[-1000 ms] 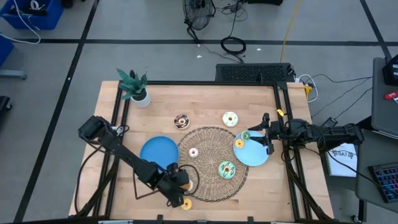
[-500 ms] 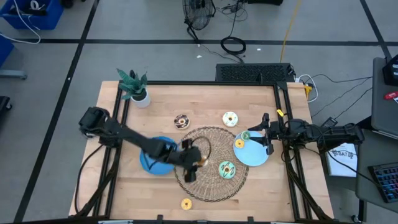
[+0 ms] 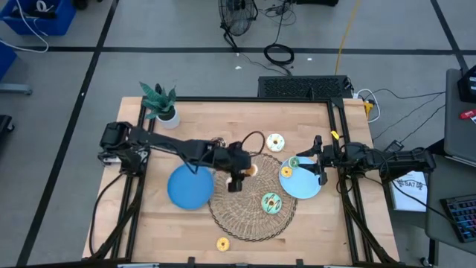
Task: Pick & Place donuts
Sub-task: Put the small orange donut on the light blue plate
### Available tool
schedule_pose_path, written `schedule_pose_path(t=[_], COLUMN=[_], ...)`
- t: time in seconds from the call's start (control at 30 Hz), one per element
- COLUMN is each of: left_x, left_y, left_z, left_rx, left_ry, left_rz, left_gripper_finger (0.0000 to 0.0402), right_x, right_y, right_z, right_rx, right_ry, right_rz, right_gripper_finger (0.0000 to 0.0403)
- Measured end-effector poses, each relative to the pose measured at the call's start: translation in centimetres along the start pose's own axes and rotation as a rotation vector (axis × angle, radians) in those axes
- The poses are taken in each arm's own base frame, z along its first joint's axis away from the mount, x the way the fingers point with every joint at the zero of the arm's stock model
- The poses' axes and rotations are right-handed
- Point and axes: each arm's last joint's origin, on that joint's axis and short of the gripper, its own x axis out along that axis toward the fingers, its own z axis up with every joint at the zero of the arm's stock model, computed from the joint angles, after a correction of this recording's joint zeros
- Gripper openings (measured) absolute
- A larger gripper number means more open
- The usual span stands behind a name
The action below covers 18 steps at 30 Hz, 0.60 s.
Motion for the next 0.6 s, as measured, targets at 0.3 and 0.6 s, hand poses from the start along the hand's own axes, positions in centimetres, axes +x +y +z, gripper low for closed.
schedule_pose_path(t=[0.3, 0.6], left_x=[-1.4, 0.3], left_y=[2.8, 4.2], left_z=[2.2, 2.5], left_rx=[0.011, 0.047], left_ry=[0.022, 0.173], left_rz=[0.06, 0.079], left_gripper_finger=[0.0175, 0.0175], right_x=[0.0, 0.3], right_y=[0.0, 0.0], right_z=[0.0, 0.4], right_rx=[0.0, 0.061], right_ry=[-0.004, -0.127], right_rz=[0.0, 0.009], right_gripper_finger=[0.0171, 0.0171])
